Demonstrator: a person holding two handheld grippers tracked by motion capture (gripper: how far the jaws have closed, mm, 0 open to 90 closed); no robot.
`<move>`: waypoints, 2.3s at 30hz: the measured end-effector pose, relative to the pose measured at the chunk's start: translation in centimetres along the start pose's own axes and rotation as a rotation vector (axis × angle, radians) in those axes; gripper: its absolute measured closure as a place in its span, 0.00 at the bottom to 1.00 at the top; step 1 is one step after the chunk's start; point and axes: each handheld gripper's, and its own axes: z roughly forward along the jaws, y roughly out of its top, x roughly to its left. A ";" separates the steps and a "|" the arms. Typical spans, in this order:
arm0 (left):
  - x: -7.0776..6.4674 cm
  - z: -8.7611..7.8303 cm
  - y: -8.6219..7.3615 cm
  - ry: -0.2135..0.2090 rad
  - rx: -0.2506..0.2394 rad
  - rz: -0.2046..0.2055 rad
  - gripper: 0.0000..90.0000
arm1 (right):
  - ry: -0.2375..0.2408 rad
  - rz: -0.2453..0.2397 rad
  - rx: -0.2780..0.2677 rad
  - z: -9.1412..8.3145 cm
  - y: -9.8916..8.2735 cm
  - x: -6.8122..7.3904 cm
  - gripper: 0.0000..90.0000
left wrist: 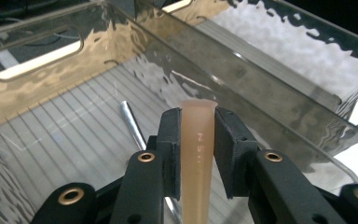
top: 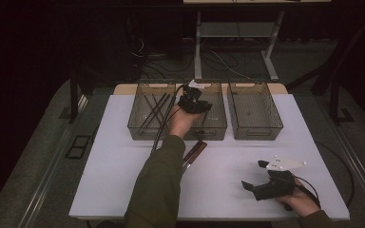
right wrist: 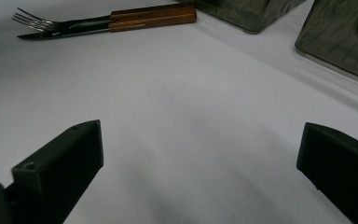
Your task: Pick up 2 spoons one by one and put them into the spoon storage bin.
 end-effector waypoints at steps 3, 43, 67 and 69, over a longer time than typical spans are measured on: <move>0.0 -0.1 0.1 -0.004 -0.005 0.000 0.77 | 0.001 -0.001 0.000 0.0 0.0 0.0 0.00; -4.7 -7.9 -2.0 -0.115 -0.007 0.155 0.31 | -0.005 0.000 0.016 0.3 -0.1 -0.1 0.00; -4.0 -11.5 -9.0 -0.098 -0.030 0.094 0.31 | -0.015 -0.003 0.024 0.6 -0.2 -0.1 0.00; -3.8 -11.5 -9.5 -0.090 -0.026 0.091 0.33 | -0.011 -0.002 0.027 0.6 -0.2 -0.1 0.00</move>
